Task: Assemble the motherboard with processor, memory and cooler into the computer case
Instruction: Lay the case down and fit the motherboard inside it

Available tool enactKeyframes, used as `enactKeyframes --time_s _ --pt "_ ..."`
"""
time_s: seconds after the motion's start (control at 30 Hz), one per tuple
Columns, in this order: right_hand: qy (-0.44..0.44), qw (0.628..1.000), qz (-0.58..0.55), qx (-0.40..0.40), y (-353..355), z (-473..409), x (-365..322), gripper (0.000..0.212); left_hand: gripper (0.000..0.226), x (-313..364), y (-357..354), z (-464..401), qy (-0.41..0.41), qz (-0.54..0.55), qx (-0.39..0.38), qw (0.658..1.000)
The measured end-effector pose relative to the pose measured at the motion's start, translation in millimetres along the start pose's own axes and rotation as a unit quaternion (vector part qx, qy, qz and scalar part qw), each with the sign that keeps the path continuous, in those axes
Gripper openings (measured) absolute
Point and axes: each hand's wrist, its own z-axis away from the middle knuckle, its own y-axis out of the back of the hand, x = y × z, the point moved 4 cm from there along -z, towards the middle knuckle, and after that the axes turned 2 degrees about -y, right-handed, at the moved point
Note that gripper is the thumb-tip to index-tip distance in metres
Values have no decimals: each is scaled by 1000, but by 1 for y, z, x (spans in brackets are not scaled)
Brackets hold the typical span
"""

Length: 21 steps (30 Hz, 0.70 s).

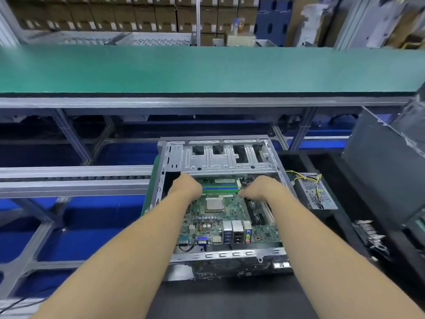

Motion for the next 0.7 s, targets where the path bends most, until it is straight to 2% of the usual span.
enactKeyframes --time_s 0.1,0.27,0.4,0.63,0.7 --pt "-22 1000 -12 3 -20 -15 6 68 29 0 -8 -6 3 2 2 1000" --pt "-60 995 -73 30 -39 -33 22 62 21 3 -24 -11 -17 -12 -1 1000" --pt "-107 990 -82 32 -46 -45 27 66 14 2 -42 -14 -16 6 -10 1000" --pt "-126 990 -51 25 -63 -55 32 68 46 -17 -65 -21 12 41 -53 998" --pt "-123 991 -47 18 -66 -56 34 68 49 -21 -73 -20 13 30 -48 998"
